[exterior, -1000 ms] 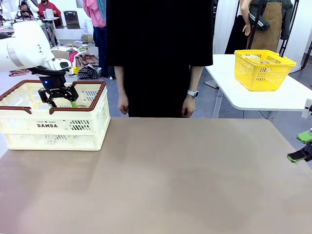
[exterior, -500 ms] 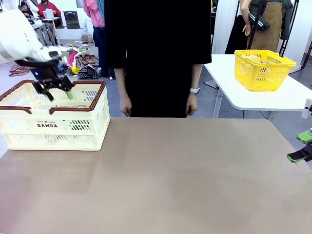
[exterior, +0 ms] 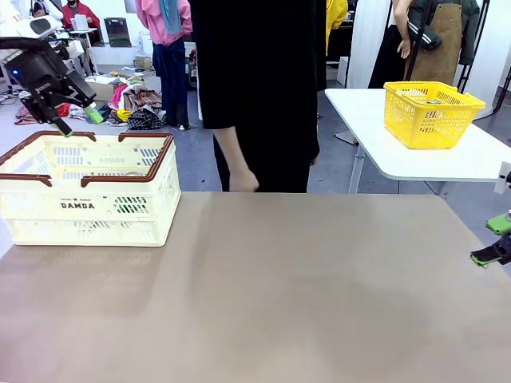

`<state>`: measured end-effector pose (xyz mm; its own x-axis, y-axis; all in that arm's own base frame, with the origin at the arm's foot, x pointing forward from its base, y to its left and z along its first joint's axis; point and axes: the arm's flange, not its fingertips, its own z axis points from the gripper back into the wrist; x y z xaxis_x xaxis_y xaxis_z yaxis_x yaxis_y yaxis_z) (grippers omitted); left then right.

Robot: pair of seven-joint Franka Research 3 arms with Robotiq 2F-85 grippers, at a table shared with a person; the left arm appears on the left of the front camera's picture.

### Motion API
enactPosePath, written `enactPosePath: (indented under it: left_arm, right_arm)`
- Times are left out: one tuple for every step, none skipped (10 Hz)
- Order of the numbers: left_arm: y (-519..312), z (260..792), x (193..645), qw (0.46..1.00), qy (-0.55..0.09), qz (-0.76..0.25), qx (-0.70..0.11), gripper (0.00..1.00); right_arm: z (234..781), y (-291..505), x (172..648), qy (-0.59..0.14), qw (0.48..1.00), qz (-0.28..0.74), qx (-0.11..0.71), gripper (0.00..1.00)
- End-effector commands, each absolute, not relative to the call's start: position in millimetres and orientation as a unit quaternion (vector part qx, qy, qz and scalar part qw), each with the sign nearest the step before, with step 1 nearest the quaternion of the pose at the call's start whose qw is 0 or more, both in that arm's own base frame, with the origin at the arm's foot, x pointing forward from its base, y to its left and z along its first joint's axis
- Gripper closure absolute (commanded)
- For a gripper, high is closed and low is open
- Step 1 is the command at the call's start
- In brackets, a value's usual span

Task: Place the drinks into the Shopping basket.
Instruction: Pick up one drink and place it into the Shopping basket.

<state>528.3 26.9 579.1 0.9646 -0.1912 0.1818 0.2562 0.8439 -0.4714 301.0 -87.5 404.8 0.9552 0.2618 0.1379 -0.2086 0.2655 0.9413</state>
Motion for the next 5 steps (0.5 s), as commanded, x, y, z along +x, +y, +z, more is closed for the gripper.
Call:
enactPosePath:
  left_arm:
    - [19.1, 581.1, 532.9, 0.970, -0.073, -0.111, -0.205, 0.00]
    - [19.1, 581.1, 532.9, 0.970, -0.073, -0.111, -0.205, 0.00]
    - [19.1, 581.1, 532.9, 0.970, -0.073, -0.111, -0.205, 0.00]
    - [19.1, 581.1, 532.9, 0.970, -0.073, -0.111, -0.205, 0.00]
    - [24.4, 579.2, 532.3, 0.964, -0.071, -0.120, -0.227, 0.00]
  right_arm:
    - [408.7, -88.6, 300.6, 0.030, 0.797, 0.146, 0.586, 0.00]
    - [408.7, -88.6, 300.6, 0.030, 0.797, 0.146, 0.586, 0.00]
    - [408.7, -88.6, 300.6, 0.030, 0.797, 0.146, 0.586, 0.00]
    - [408.7, -88.6, 300.6, 0.030, 0.797, 0.146, 0.586, 0.00]
    - [408.7, -88.6, 300.6, 0.030, 0.797, 0.146, 0.586, 0.00]
